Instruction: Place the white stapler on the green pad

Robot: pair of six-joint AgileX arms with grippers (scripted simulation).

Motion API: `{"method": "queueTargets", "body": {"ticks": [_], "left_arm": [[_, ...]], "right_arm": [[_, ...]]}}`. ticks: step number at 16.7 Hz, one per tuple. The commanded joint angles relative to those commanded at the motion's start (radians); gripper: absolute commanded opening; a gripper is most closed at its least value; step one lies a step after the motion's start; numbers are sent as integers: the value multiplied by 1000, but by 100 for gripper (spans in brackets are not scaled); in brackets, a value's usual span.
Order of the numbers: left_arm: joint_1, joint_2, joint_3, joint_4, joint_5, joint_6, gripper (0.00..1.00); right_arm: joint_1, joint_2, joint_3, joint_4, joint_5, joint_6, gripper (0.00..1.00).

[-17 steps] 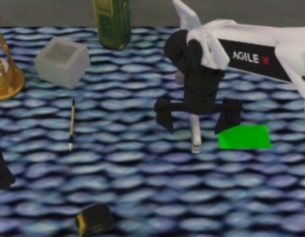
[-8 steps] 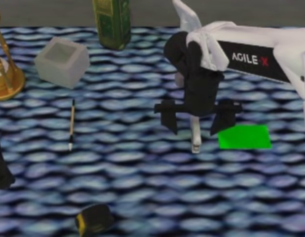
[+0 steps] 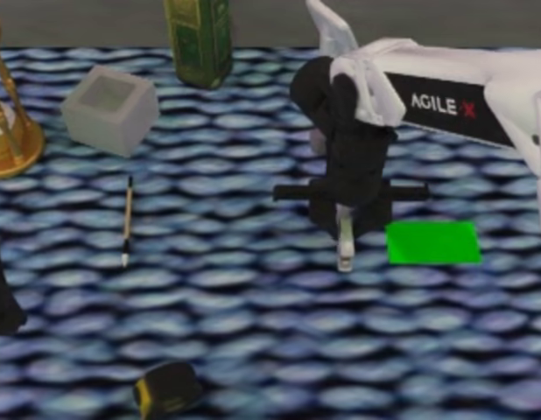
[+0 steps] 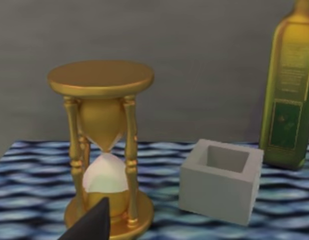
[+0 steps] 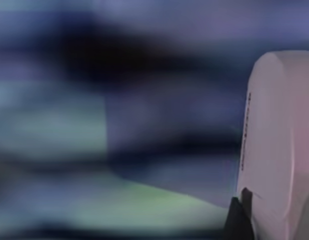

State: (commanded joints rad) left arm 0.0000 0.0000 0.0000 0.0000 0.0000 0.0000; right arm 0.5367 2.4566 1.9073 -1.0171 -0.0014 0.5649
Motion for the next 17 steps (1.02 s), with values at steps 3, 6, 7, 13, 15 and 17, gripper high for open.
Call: {"method": "queueTargets", "body": {"ticks": [3, 6, 7, 13, 15, 17], "left_arm": [[0, 0, 0, 0, 0, 0, 100], [0, 0, 0, 0, 0, 0, 100], [0, 0, 0, 0, 0, 0, 100], [0, 0, 0, 0, 0, 0, 100], [0, 0, 0, 0, 0, 0, 100], [0, 0, 0, 0, 0, 0, 100]], "right_arm": [[0, 0, 0, 0, 0, 0, 0], [0, 0, 0, 0, 0, 0, 0], [0, 0, 0, 0, 0, 0, 0], [-1, -12, 67, -75, -4, 2, 0], [0, -29, 134, -165, -5, 2, 0], [2, -46, 202, -261, -4, 0, 0]]}}
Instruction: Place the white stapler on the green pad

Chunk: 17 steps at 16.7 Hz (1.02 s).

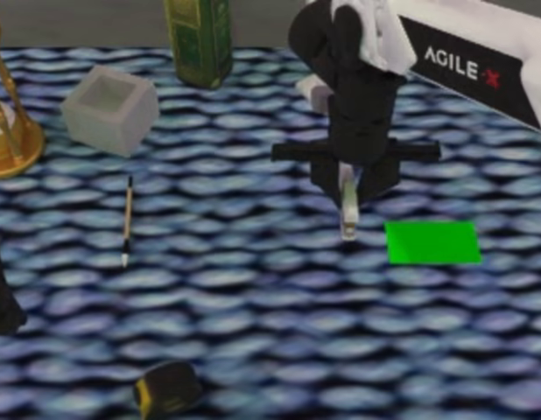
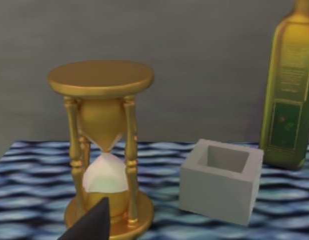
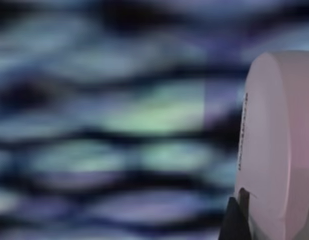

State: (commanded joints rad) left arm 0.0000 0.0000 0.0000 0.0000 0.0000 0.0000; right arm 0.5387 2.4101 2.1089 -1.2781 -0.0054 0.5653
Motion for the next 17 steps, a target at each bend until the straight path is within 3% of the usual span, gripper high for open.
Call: {"method": "queueTargets", "body": {"ticks": [3, 10, 13, 17], "left_arm": [[0, 0, 0, 0, 0, 0, 100], [0, 0, 0, 0, 0, 0, 100], [0, 0, 0, 0, 0, 0, 100], [0, 0, 0, 0, 0, 0, 100]], "right_arm": [[2, -23, 67, -79, 3, -3, 0], [-6, -24, 68, -81, 2, -34, 0], [-19, -32, 58, -82, 1, -159, 0], [-53, -62, 19, -79, 1, -454, 0]]}}
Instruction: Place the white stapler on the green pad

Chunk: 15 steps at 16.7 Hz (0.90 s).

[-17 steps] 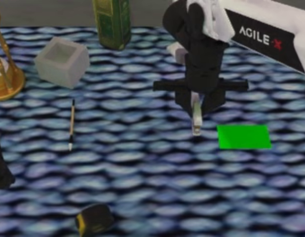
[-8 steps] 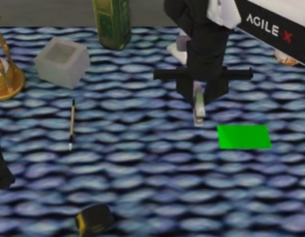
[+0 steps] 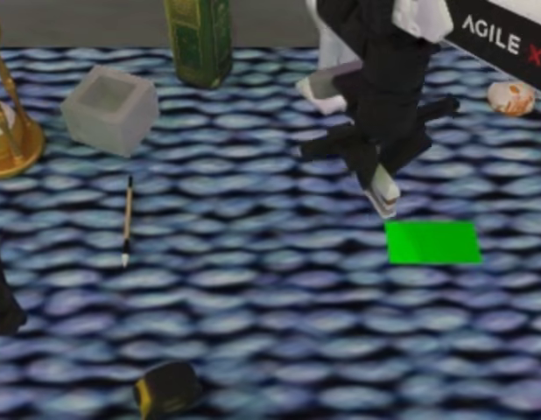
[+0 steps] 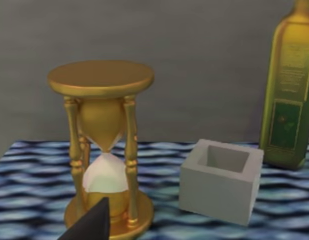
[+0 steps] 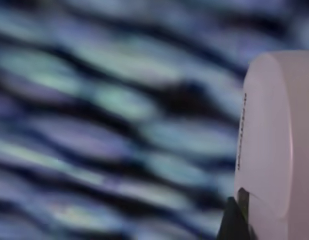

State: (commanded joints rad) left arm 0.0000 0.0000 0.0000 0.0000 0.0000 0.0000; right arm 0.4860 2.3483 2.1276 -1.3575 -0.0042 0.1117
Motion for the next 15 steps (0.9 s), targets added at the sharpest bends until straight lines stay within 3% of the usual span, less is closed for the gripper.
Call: {"method": "queueTargets", "body": {"ticks": [9, 12, 15], "left_arm": [[0, 0, 0, 0, 0, 0, 100], [0, 0, 0, 0, 0, 0, 100], [0, 0, 0, 0, 0, 0, 100]], "right_arm": [[-102, -115, -165, 20, 9, -947, 0], [-132, -163, -214, 37, 12, -1177, 0], [-152, -204, -249, 55, 13, -1312, 0]]}}
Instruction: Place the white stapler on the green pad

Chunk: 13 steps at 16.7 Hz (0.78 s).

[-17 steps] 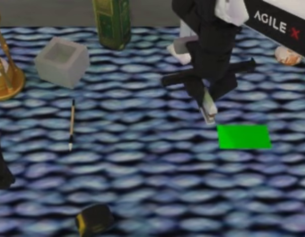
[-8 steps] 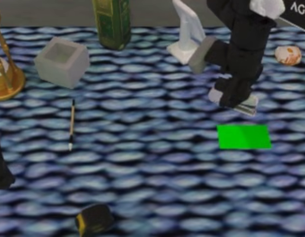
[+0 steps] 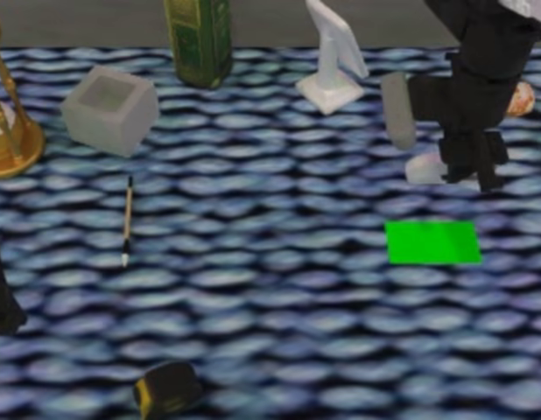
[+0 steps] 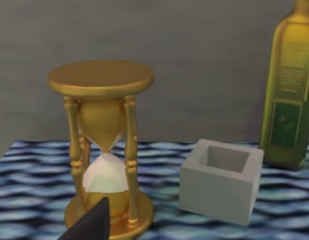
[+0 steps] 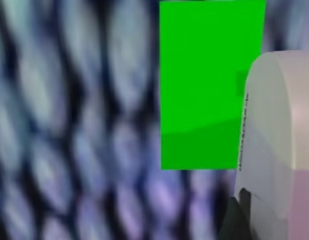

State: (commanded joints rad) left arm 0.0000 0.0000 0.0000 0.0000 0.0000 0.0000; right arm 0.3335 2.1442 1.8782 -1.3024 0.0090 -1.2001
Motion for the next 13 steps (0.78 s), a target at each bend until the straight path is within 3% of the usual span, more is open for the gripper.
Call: {"method": "queueTargets", "body": {"ticks": [8, 13], "left_arm": [[0, 0, 0, 0, 0, 0, 100], [0, 0, 0, 0, 0, 0, 100]], "right_arm": [[-1, -10, -11, 9, 0, -37, 0], [-4, 23, -129, 161, -4, -34, 0]]}}
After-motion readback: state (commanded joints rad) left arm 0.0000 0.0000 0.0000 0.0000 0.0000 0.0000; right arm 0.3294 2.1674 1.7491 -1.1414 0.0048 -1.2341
